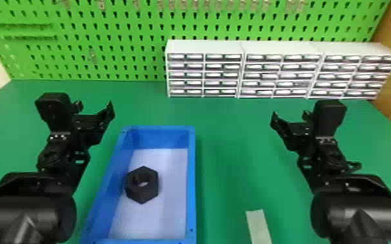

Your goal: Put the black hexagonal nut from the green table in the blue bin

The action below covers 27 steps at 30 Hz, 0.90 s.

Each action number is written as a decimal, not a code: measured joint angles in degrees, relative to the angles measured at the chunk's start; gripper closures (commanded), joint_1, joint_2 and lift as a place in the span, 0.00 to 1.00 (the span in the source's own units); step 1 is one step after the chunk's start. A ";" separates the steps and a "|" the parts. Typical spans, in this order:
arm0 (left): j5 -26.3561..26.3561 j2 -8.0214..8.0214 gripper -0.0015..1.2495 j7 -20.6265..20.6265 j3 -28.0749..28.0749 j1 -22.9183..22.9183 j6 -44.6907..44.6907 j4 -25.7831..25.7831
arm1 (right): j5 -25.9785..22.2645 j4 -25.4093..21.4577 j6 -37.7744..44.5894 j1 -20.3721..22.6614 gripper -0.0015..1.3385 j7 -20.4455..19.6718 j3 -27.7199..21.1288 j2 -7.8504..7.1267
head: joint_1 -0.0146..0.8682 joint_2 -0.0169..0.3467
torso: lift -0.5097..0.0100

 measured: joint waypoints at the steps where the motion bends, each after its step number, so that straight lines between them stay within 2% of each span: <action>1: 0.08 0.00 0.37 0.00 0.00 0.02 0.00 -0.01 | 0.00 0.00 -0.08 0.01 0.30 0.00 -0.06 0.01 | 0.79 0.19 | 0.79; 27: 0.45 0.00 0.37 0.03 0.23 0.20 0.00 -0.09 | 0.18 0.00 -0.77 0.02 0.30 -0.01 -0.72 0.10 | 0.79 0.19 | 0.79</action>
